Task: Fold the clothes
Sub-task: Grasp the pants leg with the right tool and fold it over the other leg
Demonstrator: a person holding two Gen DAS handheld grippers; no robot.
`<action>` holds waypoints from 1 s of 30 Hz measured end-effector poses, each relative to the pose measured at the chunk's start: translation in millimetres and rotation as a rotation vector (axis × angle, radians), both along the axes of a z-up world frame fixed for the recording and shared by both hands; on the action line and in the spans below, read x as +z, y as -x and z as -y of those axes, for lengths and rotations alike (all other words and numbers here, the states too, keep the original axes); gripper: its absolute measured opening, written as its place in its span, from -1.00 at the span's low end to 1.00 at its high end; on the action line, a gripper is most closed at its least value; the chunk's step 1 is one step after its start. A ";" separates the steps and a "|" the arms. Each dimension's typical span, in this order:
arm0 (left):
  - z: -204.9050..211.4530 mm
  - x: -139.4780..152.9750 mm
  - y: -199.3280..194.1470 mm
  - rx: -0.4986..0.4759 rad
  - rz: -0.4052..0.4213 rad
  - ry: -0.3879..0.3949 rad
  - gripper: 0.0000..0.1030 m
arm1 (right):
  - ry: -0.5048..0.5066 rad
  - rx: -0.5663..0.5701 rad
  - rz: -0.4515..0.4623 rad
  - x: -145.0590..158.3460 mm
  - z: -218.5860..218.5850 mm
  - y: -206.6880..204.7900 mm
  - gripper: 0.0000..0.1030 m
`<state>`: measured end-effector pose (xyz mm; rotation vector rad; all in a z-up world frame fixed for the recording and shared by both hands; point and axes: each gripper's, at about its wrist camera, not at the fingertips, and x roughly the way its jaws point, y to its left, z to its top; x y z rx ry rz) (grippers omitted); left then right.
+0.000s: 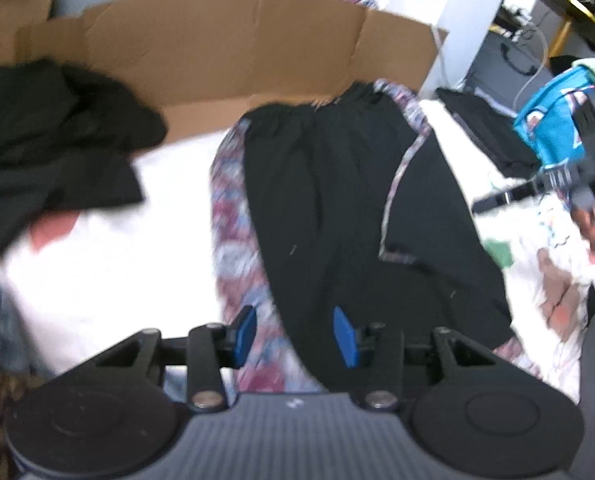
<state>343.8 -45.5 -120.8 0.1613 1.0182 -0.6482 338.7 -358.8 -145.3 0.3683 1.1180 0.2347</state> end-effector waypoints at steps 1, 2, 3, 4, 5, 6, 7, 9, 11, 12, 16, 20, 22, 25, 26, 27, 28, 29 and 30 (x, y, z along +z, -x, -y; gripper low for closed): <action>-5.0 -3.1 3.2 0.014 -0.005 -0.003 -0.20 | 0.007 0.004 -0.011 -2.3 -5.2 -8.0 0.17; -9.1 -5.5 6.8 0.025 -0.011 0.002 -0.20 | 0.024 0.009 -0.023 -5.2 -10.7 -15.5 0.17; -13.1 -7.8 10.4 0.035 -0.016 0.006 -0.20 | 0.037 0.014 -0.036 -8.7 -15.9 -21.6 0.17; -15.6 -9.9 13.8 0.041 -0.018 0.003 -0.20 | 0.045 0.016 -0.050 -12.4 -20.1 -26.7 0.17; -18.1 -12.1 17.2 0.046 -0.019 0.000 -0.20 | 0.051 0.013 -0.068 -16.6 -23.4 -31.3 0.17; -19.0 -14.2 20.3 0.048 -0.018 -0.005 -0.20 | 0.058 0.009 -0.087 -21.0 -26.4 -35.8 0.17; -20.4 -15.5 22.6 0.049 -0.020 -0.005 -0.20 | 0.063 0.002 -0.106 -25.6 -28.4 -39.8 0.17; -21.7 -19.0 24.6 0.049 -0.022 0.000 -0.20 | 0.079 -0.018 -0.138 -34.4 -31.6 -47.0 0.17; -22.6 -23.0 25.1 0.054 -0.027 0.006 -0.20 | 0.086 -0.029 -0.149 -40.2 -33.6 -52.0 0.17; -22.8 -25.3 24.7 0.058 -0.030 0.009 -0.20 | 0.085 -0.032 -0.151 -42.1 -34.6 -54.5 0.15; -21.9 -31.3 21.7 0.069 -0.039 0.012 -0.21 | 0.069 -0.036 -0.174 -52.4 -40.0 -66.2 0.12; -20.0 -29.4 19.4 0.066 -0.038 0.018 -0.21 | 0.084 -0.075 -0.244 -71.2 -42.0 -76.8 0.09; -20.1 -28.4 19.9 0.066 -0.034 0.021 -0.21 | 0.118 -0.090 -0.274 -81.4 -43.3 -80.8 0.01; -20.0 -29.1 21.6 0.069 -0.038 0.027 -0.21 | 0.155 -0.103 -0.300 -94.2 -43.9 -82.6 -0.22; -20.1 -29.8 22.3 0.070 -0.039 0.028 -0.21 | 0.166 -0.106 -0.302 -96.3 -43.9 -82.8 -0.27; -20.3 -30.5 23.0 0.070 -0.040 0.028 -0.21 | 0.169 -0.109 -0.304 -96.9 -43.4 -82.8 -0.27; -20.5 -31.2 23.7 0.071 -0.041 0.029 -0.21 | 0.167 -0.113 -0.306 -97.1 -42.7 -82.8 -0.27; -20.9 -32.0 24.0 0.074 -0.042 0.030 -0.21 | 0.168 -0.112 -0.308 -97.0 -42.6 -82.8 -0.27; -21.3 -32.7 24.3 0.077 -0.044 0.032 -0.21 | 0.171 -0.101 -0.308 -97.2 -43.0 -82.8 -0.27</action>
